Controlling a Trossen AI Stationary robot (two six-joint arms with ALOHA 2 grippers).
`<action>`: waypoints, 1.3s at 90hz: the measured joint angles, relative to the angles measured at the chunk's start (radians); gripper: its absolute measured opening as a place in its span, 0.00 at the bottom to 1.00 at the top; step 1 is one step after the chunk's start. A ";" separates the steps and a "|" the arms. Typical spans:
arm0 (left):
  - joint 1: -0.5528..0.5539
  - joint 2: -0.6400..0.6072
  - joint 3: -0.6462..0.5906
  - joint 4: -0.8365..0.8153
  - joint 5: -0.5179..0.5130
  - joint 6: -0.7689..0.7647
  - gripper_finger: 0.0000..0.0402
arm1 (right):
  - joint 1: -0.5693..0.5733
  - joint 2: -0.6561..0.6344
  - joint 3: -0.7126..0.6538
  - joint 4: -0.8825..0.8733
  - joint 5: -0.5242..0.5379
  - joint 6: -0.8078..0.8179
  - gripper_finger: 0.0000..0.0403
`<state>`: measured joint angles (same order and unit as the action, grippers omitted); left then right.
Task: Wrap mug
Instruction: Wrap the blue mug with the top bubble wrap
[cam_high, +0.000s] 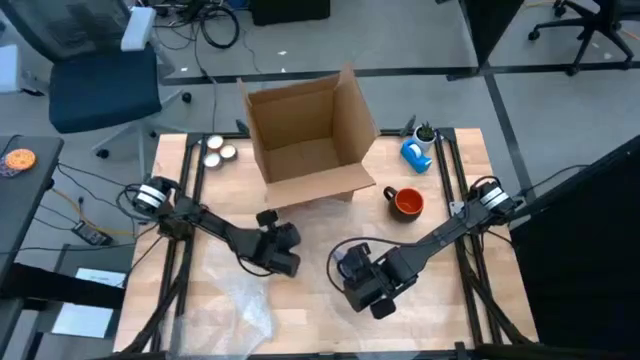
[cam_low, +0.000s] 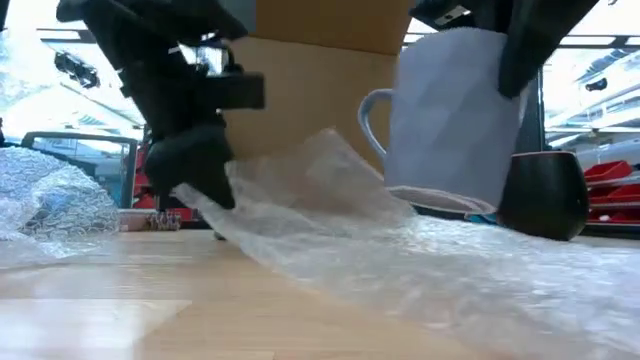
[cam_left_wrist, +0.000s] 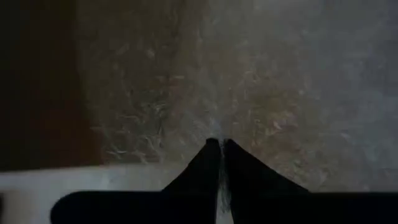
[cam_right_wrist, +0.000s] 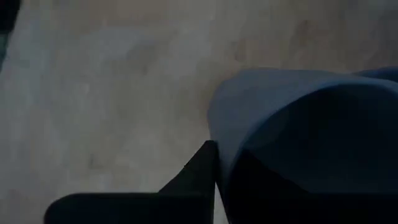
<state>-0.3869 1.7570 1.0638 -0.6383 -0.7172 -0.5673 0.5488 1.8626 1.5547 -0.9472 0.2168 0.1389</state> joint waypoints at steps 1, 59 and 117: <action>-0.002 0.000 0.004 -0.002 -0.007 0.002 0.00 | 0.000 0.000 0.000 0.003 0.001 0.000 0.00; -0.182 -0.004 0.138 -0.243 -0.391 -0.062 0.00 | 0.019 0.000 -0.065 0.212 0.080 0.056 0.00; -0.209 0.000 0.260 0.045 -0.409 0.134 0.00 | -0.008 0.000 -0.092 0.056 0.054 -0.011 0.01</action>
<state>-0.5961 1.7573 1.3236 -0.5935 -1.1260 -0.4335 0.5410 1.8626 1.4624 -0.8912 0.2704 0.1276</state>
